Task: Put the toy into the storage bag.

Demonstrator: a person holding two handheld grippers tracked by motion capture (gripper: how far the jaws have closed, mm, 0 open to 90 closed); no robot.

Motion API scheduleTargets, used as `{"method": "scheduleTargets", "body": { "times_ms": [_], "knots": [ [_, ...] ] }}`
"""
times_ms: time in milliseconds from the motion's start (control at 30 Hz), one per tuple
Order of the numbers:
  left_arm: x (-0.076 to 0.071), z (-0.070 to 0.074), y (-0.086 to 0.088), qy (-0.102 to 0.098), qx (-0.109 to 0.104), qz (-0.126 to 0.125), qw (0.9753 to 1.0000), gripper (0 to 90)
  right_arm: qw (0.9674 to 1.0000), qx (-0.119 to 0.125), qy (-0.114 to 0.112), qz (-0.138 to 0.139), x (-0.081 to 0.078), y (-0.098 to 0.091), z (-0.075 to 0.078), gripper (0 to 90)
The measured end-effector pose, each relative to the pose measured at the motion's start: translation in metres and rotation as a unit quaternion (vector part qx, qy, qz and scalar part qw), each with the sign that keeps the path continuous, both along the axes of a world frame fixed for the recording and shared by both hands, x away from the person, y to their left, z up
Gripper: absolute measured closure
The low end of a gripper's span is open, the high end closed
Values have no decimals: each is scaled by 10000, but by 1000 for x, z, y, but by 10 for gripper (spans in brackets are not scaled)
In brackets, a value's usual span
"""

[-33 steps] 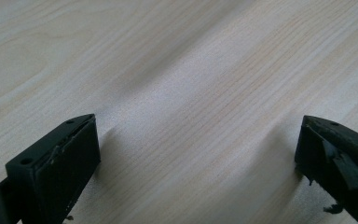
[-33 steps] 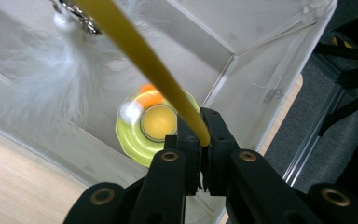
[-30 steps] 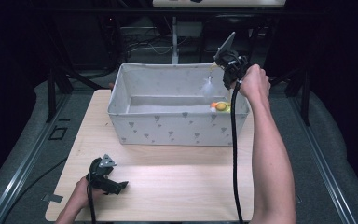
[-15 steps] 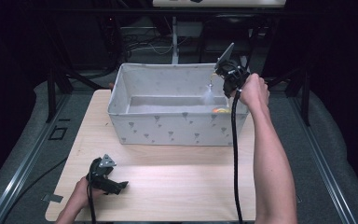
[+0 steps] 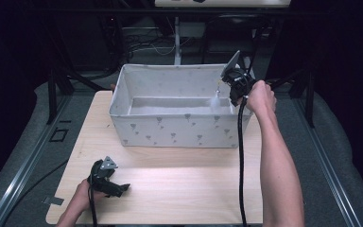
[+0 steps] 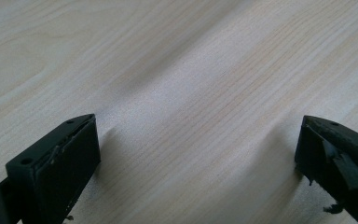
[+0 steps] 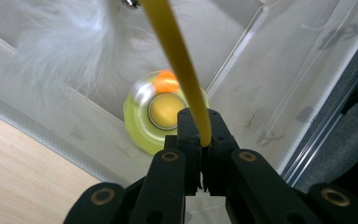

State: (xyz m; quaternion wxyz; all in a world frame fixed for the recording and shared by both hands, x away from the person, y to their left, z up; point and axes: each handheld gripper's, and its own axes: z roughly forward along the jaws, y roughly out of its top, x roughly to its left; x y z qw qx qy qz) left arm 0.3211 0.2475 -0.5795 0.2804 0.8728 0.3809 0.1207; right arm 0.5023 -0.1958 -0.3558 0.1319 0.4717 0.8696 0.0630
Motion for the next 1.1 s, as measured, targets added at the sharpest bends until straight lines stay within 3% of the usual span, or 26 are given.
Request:
{"method": "scheduleTargets", "body": {
  "times_ms": [467, 800, 1100],
  "knots": [
    [0, 0, 0, 2, -4, 1, 10000, 0, 9997, 9, 210, -78, -3, -7, -16, 873],
    [0, 0, 0, 5, -4, 0, 10000, 0, 9988, -106, 379, -283, -1, -13, -21, 868],
    [0, 0, 0, 6, -3, 5, 10000, 0, 9984, -26, 419, -381, -2, -18, -23, 871]
  ]
}}
